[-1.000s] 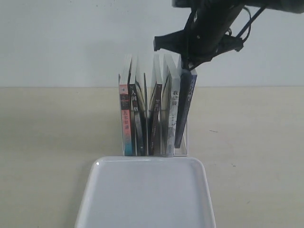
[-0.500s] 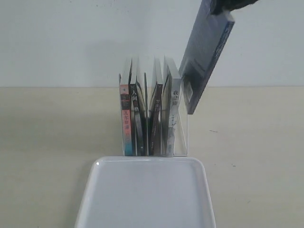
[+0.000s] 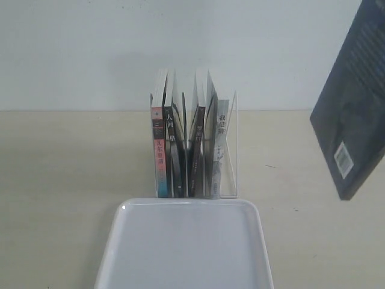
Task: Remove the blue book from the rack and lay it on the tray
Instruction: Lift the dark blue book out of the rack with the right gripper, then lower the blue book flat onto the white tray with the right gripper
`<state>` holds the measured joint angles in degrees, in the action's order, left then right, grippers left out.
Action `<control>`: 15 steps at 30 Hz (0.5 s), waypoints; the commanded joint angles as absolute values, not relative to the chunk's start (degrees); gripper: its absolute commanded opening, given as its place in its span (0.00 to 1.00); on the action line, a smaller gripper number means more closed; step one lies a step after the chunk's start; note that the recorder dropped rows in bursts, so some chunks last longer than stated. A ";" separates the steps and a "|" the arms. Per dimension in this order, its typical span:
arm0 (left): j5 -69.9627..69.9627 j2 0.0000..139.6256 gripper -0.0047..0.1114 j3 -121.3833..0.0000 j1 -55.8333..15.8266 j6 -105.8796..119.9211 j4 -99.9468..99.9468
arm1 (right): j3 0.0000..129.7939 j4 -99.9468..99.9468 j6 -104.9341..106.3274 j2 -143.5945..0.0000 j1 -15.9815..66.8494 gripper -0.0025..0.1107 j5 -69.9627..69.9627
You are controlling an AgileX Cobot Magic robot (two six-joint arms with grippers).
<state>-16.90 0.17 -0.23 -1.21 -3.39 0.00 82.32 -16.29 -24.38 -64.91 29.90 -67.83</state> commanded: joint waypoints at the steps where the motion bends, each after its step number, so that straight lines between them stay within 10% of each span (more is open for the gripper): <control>1: -16.99 0.00 0.08 0.00 -1.17 -3.26 0.63 | 71.50 -10.89 -25.64 -63.05 29.80 0.02 -56.14; 15: -16.99 0.00 0.08 0.00 -1.17 -3.26 0.63 | 62.62 -3.33 -22.53 -65.30 34.15 0.02 -46.01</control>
